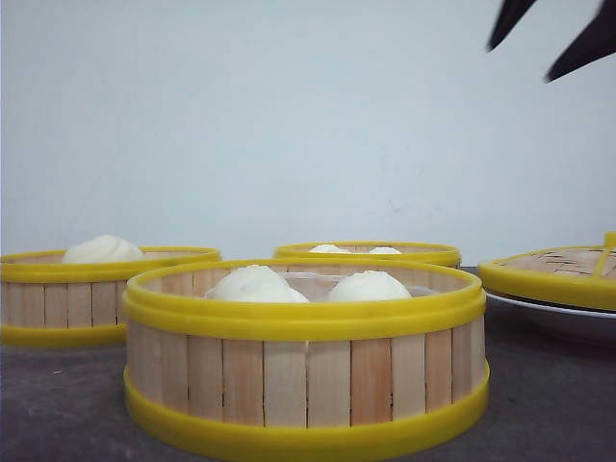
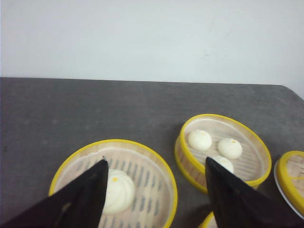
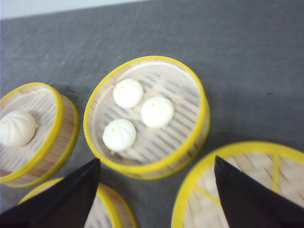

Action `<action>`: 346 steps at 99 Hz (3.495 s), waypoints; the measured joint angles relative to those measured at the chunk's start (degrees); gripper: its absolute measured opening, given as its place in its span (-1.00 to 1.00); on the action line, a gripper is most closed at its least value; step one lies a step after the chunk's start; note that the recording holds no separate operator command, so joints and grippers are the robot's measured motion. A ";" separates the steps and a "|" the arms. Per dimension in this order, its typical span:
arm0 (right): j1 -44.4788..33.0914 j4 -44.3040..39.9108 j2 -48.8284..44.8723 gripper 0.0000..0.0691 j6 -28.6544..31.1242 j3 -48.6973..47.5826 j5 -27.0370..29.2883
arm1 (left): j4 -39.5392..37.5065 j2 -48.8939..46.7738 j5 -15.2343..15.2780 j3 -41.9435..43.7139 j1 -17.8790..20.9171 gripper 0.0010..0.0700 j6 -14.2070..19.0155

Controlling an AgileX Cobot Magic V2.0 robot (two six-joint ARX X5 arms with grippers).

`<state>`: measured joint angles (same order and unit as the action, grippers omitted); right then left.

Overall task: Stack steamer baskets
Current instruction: 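Reach the right gripper to the rim of the three-bun basket and grasp, then lift the three-bun basket with the right gripper over the front basket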

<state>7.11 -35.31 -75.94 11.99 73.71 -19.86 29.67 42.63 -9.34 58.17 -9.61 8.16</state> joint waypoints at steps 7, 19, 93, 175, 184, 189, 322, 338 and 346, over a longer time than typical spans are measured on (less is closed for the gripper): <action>0.70 -0.04 -5.79 0.37 -0.24 3.69 0.59 | -0.31 0.11 0.00 0.00 -0.90 0.10 0.02; 1.64 -1.31 -15.43 0.37 -0.96 9.70 1.66 | -0.31 0.11 0.00 0.00 -2.16 0.10 0.02; 5.31 -2.56 -40.76 -0.05 -3.63 20.46 13.90 | -0.31 0.11 0.00 0.00 -6.05 0.10 0.04; 6.36 -1.84 -42.12 -0.91 -3.02 21.03 16.17 | -0.28 0.11 0.00 0.00 -6.05 0.10 0.04; 6.38 -1.70 -42.12 -0.91 -2.93 21.03 17.18 | -0.28 0.11 0.00 0.00 -6.05 0.10 0.04; 6.38 -1.57 -42.16 -0.91 -2.56 21.03 17.09 | -0.28 0.11 0.00 0.00 -6.05 0.10 0.04; 14.67 -40.81 -25.97 -0.91 -12.83 48.92 8.59 | -0.22 -0.28 -0.04 0.00 -6.05 0.10 0.00; 18.21 -41.09 -25.53 -0.91 -13.35 48.92 8.57 | -0.11 -2.12 -0.04 0.00 -6.05 0.10 0.00; 19.67 -41.13 -25.38 -0.91 -13.49 48.92 8.59 | -0.15 -3.19 -0.07 0.00 -6.05 0.10 0.00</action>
<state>26.79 -76.44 -101.32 -1.50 122.63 -11.27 29.52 39.44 -9.41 58.17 -15.66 8.16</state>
